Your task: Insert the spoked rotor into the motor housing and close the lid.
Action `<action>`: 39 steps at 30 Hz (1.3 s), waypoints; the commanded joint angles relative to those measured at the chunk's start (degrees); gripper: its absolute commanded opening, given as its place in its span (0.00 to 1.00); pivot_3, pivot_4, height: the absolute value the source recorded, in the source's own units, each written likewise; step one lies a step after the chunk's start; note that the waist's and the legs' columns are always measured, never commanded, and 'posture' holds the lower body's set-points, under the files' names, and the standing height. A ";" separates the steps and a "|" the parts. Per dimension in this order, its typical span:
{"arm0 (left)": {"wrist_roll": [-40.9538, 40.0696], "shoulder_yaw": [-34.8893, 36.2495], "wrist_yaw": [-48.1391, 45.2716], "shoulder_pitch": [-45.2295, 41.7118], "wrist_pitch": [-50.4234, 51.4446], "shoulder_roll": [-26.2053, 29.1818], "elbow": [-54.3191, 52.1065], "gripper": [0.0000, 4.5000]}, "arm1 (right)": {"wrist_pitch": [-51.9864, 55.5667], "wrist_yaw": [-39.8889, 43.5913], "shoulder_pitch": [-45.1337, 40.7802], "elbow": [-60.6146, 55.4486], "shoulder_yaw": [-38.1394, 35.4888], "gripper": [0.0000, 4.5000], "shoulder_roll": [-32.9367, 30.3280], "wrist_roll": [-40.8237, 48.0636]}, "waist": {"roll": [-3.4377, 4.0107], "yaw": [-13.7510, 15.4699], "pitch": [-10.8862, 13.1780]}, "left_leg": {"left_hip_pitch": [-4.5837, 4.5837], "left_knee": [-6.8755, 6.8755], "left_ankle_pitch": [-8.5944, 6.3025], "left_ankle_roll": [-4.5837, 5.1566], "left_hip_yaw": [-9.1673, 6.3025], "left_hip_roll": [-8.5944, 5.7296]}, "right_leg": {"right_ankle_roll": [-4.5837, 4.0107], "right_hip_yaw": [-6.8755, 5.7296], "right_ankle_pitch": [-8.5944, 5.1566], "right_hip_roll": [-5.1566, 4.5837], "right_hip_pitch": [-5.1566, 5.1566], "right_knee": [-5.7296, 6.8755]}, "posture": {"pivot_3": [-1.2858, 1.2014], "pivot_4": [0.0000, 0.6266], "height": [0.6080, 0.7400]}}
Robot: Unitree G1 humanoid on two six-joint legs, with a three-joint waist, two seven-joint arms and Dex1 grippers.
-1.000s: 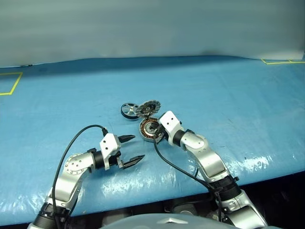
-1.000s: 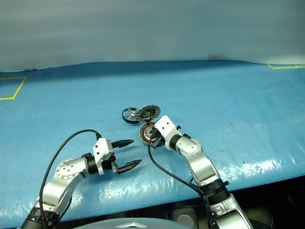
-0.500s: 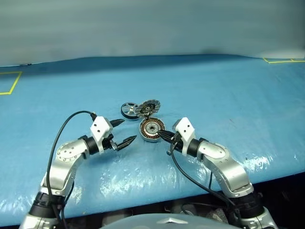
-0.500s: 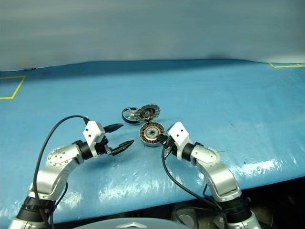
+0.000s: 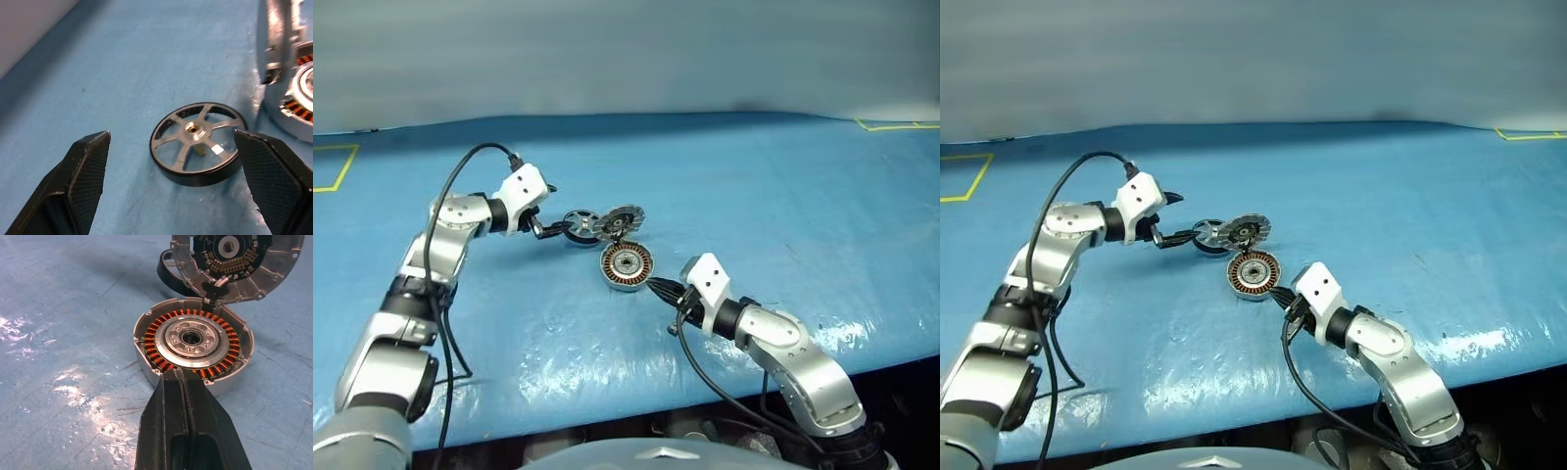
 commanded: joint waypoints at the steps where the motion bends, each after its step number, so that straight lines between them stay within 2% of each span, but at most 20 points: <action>1: 2.99 -2.67 -4.02 -8.29 -5.51 -3.07 9.48 0.95 | -1.11 -1.94 1.00 -2.69 -0.27 0.00 0.59 -0.75 | -0.08 0.18 0.05 | -0.04 0.01 0.00 0.00 0.01 0.00 | 0.00 0.00 0.01 0.00 -0.03 -0.01 | 0.52 0.24 1.00; 7: 9.42 -7.19 -6.69 -17.67 -11.89 -8.35 24.86 0.95 | -1.37 -4.43 3.85 -3.97 0.36 0.00 1.18 -2.11 | -0.18 0.20 0.11 | -0.17 0.08 -0.08 0.12 0.07 -0.02 | 0.10 0.02 0.00 -0.01 -0.08 -0.08 | 0.52 0.24 1.00; 12: 13.72 -9.93 -9.33 -21.48 -16.14 -9.50 31.41 0.95 | -2.95 -4.76 6.49 -8.87 -3.03 0.00 1.33 0.03 | -0.30 -0.27 0.19 | -0.20 0.09 -0.10 0.15 0.13 0.00 | 0.13 0.08 0.00 -0.01 -0.16 -0.05 | 0.52 0.24 1.00; 15: 15.61 -10.72 -10.28 -22.58 -18.01 -9.21 33.23 0.95 | -3.24 -4.83 6.76 -11.07 -4.72 0.00 0.89 0.42 | -0.42 -0.31 0.27 | -0.23 0.19 -0.10 0.16 0.11 0.01 | 0.15 0.08 0.02 -0.01 -0.16 -0.01 | 0.52 0.24 1.00; 21: 17.88 -10.49 -8.60 -23.00 -20.25 -9.99 36.11 0.95 | -2.86 -5.30 6.42 -11.41 -2.84 0.00 0.14 -0.70 | -0.44 -0.21 0.27 | -0.24 0.30 -0.15 0.24 0.12 0.02 | 0.18 0.10 0.05 -0.03 -0.14 0.00 | 0.52 0.24 1.00; 26: 16.81 -9.33 -10.92 -22.11 -21.18 -10.91 34.79 0.95 | -2.03 -4.97 5.05 -12.51 -0.54 0.00 -0.35 -1.10 | -0.44 -0.20 0.28 | -0.25 0.35 -0.15 0.24 0.12 0.02 | 0.19 0.10 0.05 -0.03 -0.14 0.02 | 0.52 0.24 1.00; 35: 19.21 -10.14 -11.06 -23.70 -24.75 -7.30 34.43 0.95 | -0.71 -4.61 3.48 -12.17 0.94 0.00 -1.07 -1.25 | -0.46 -0.24 0.29 | -0.27 0.36 -0.16 0.25 0.11 0.02 | 0.19 0.10 0.06 -0.03 -0.16 0.03 | 0.52 0.24 1.00; 39: 16.78 -8.21 -12.24 -22.50 -24.38 -8.62 34.17 0.95 | -0.79 -4.93 2.99 -11.14 1.96 0.00 -1.09 -1.98 | -0.47 0.16 0.29 | -0.29 0.42 -0.16 0.26 0.11 0.00 | 0.21 0.08 0.07 -0.05 -0.14 0.03 | 0.52 0.24 1.00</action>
